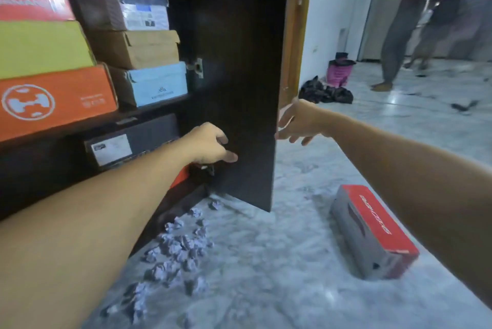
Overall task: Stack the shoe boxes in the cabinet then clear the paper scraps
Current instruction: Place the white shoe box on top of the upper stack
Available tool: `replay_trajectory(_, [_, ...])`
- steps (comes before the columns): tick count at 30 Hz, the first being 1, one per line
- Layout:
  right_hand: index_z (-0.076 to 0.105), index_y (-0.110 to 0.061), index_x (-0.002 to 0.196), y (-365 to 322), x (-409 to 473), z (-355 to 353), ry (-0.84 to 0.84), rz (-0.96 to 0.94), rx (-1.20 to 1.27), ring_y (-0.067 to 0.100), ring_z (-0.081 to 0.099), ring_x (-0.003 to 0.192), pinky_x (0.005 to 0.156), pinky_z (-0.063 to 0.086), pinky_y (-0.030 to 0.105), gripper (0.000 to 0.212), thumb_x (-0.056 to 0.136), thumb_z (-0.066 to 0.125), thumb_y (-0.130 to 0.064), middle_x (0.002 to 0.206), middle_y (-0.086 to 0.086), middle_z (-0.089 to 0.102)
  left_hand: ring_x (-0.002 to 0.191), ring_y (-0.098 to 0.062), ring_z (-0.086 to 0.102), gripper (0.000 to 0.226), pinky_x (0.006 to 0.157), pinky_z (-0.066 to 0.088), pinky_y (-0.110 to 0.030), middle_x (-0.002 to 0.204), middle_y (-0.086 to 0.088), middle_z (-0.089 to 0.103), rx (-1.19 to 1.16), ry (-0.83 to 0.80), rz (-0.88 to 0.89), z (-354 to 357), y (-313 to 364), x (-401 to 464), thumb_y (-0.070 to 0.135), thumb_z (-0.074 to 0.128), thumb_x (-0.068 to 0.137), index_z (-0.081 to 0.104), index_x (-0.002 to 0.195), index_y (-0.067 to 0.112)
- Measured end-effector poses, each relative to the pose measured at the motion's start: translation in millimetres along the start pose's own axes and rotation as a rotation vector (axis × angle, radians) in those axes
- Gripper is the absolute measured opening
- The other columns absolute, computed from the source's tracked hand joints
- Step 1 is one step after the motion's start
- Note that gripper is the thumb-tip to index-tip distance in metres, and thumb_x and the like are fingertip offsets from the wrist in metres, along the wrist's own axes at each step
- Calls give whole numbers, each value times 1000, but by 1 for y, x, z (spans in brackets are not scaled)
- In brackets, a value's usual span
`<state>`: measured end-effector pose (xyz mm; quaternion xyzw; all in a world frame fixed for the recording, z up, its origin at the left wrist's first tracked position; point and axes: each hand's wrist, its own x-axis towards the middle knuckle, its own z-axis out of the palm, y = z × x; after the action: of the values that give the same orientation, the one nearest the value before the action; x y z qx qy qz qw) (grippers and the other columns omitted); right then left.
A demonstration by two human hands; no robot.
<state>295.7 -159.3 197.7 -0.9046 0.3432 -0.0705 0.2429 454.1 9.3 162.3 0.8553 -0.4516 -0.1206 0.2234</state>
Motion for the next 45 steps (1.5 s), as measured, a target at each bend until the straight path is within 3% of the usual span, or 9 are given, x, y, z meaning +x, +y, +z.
replay_trajectory(11, [57, 4, 126, 193, -70, 14, -125, 416, -54, 36, 69, 104, 91, 56, 46, 48, 95, 63, -32, 115, 17, 70, 110, -21, 60, 72, 95, 51, -36, 127, -2, 60, -52, -391, 178, 189, 93, 6, 44, 78, 74, 54, 135, 15])
replay_trajectory(15, [67, 2, 114, 273, -60, 53, -160, 521, -141, 35, 72, 93, 80, 60, 45, 46, 87, 72, -35, 102, 17, 73, 116, -19, 57, 67, 98, 46, -32, 127, -3, 60, -80, -476, 166, 265, 103, 29, 40, 79, 76, 55, 133, 14])
replay_trajectory(20, [66, -10, 114, 353, -56, 112, -240, 583, -367, 26, 62, 88, 62, 50, 28, 51, 80, 71, -49, 114, 11, 67, 119, -20, 56, 68, 96, 46, -30, 131, -6, 57, -142, -573, 109, 349, 102, 47, 35, 78, 77, 53, 136, 11])
replay_trajectory(23, [61, -18, 115, 389, -50, 140, -219, 670, -293, 26, 59, 103, 80, 49, 29, 66, 67, 75, -61, 115, 9, 62, 119, -21, 55, 67, 95, 44, -28, 131, -7, 57, -169, -618, 74, 382, 97, 55, 34, 78, 78, 53, 136, 9])
replay_trajectory(28, [46, -18, 124, 416, -44, 173, -23, 741, -59, 34, 45, 118, 102, 44, 44, 91, 55, 83, -64, 124, 11, 43, 113, -22, 59, 63, 95, 47, -31, 125, -8, 59, -271, -620, 7, 413, 90, 71, 30, 78, 80, 54, 133, 7])
replay_trajectory(33, [46, -26, 117, 435, -45, 188, 104, 698, -1, 34, 51, 104, 89, 46, 37, 74, 56, 84, -46, 115, 9, 49, 110, -23, 60, 61, 100, 48, -38, 123, -7, 59, -391, -575, -116, 424, 84, 83, 29, 78, 79, 55, 132, 9])
replay_trajectory(40, [35, -27, 148, 454, -59, 163, -167, 536, -30, 28, 40, 131, 94, 41, 27, 105, 48, 67, -21, 147, 8, 32, 100, -20, 51, 57, 78, 46, -32, 118, 0, 53, -335, -348, -202, 418, 61, 93, 12, 68, 82, 46, 135, 12])
replay_trajectory(43, [38, -23, 148, 451, -61, 152, -243, 516, 95, 25, 46, 129, 92, 46, 28, 97, 53, 53, -9, 147, 4, 41, 121, -29, 49, 63, 91, 46, -34, 136, -10, 48, -240, -322, -254, 417, 44, 94, 14, 66, 77, 41, 134, 9])
replay_trajectory(45, [48, -28, 142, 447, -59, 150, -233, 537, 168, 22, 54, 115, 82, 50, 24, 92, 52, 44, -13, 136, 0, 54, 114, -28, 55, 61, 93, 49, -37, 126, -10, 57, -265, -384, -308, 422, 31, 93, 21, 70, 68, 48, 124, 8])
